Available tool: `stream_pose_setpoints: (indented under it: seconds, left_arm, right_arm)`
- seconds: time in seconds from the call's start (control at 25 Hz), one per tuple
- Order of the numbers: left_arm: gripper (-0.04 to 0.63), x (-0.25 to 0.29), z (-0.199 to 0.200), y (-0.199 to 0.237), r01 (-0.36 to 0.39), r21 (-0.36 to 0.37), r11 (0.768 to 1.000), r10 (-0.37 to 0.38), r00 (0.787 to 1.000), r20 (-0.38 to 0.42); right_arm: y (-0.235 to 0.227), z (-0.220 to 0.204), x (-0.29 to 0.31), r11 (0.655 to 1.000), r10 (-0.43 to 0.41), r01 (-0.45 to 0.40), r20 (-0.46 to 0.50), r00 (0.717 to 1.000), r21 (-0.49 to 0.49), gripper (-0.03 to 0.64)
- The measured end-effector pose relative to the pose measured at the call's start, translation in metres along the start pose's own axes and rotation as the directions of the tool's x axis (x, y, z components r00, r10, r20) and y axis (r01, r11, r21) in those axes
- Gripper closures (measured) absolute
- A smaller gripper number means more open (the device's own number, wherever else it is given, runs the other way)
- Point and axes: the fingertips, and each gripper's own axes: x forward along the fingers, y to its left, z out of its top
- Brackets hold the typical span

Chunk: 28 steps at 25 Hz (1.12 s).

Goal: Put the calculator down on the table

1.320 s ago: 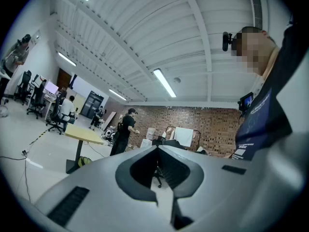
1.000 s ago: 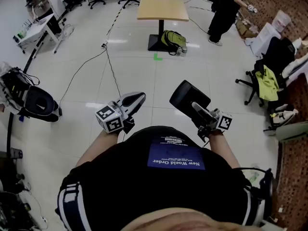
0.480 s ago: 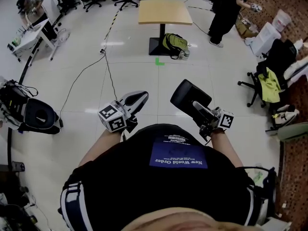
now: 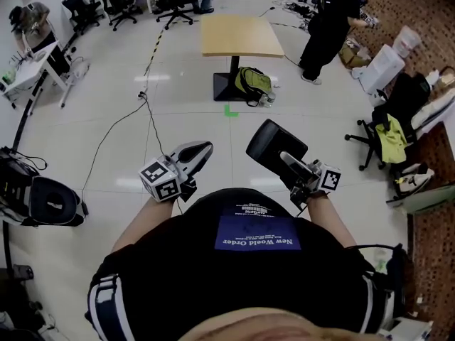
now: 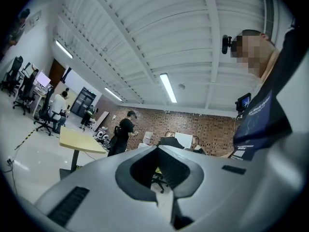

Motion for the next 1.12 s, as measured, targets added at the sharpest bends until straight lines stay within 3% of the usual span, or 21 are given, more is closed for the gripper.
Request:
stream_pose_setpoints:
  seconds: [0.24,0.36,0.72,0.84,1.12]
  left_arm:
    - [0.589,0.027,0.000,0.060,-0.082,-0.038,0.996,0.082,0.997,-0.002]
    - [0.589,0.055,0.004,0.090,-0.124,-0.010,0.992,0.125,0.992,0.000]
    - [0.589,0.174,0.040,0.160,-0.257,0.020,0.966,0.255,0.965,0.061]
    - [0.589,0.202,0.038,0.175,-0.263,0.015,0.965,0.261,0.962,0.081]
    - [0.589,0.256,0.051,0.241,-0.240,-0.011,0.971,0.240,0.970,0.045]
  right_arm:
    - [-0.068,0.047,0.022,0.999,0.011,-0.010,-0.017,1.000,0.046,0.558]
    - [-0.103,0.085,0.039,0.997,0.063,-0.061,-0.039,0.997,0.048,0.558]
    - [-0.194,0.205,0.063,0.987,0.157,-0.149,-0.213,0.964,0.053,0.558]
    - [-0.221,0.227,0.063,0.986,0.164,-0.154,-0.221,0.961,0.063,0.558]
    - [-0.273,0.286,0.079,0.987,0.142,-0.128,-0.173,0.975,0.093,0.558]
